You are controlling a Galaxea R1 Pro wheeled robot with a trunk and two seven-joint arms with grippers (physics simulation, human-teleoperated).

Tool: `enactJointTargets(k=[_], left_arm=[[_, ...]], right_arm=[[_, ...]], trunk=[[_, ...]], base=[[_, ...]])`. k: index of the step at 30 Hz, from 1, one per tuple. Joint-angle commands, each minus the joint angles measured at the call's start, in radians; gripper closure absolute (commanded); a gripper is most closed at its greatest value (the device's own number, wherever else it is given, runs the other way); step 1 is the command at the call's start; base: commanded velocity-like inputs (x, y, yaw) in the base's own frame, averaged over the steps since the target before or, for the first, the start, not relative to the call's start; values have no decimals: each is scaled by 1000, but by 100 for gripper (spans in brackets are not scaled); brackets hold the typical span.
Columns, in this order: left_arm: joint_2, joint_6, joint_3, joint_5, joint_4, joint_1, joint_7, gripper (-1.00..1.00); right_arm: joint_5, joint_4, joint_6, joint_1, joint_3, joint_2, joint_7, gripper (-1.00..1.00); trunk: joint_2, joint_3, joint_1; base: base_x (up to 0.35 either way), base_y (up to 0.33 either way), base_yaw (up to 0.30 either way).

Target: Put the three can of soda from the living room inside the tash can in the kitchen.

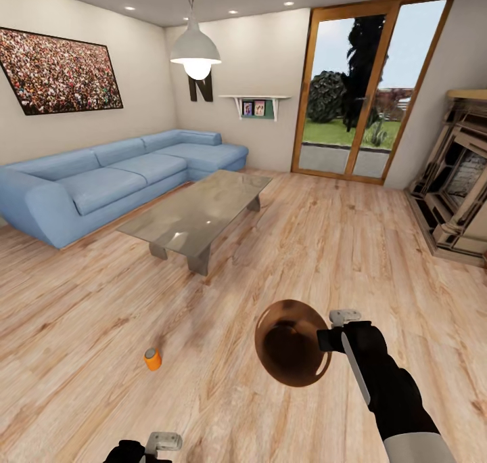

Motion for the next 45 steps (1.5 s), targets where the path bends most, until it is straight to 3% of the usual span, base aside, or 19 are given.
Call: enactJointTargets(k=[1, 31, 45], left_arm=[[0, 0, 0, 0, 0, 0, 0, -100], [0, -5, 0, -2, 1, 0, 5, -100], [-14, -14, 3, 6, -7, 0, 47, -100]], right_arm=[[-12, 1, 0, -1, -1, 1, 4, 100], [-11, 0, 0, 3, 6, 8, 4, 100], [-10, 0, 0, 4, 6, 7, 4, 100]], trunk=[[-7, -3, 4], [-217, -97, 119], [-315, -141, 172]], base=[[0, 0, 0], [0, 0, 0], [0, 0, 0]])
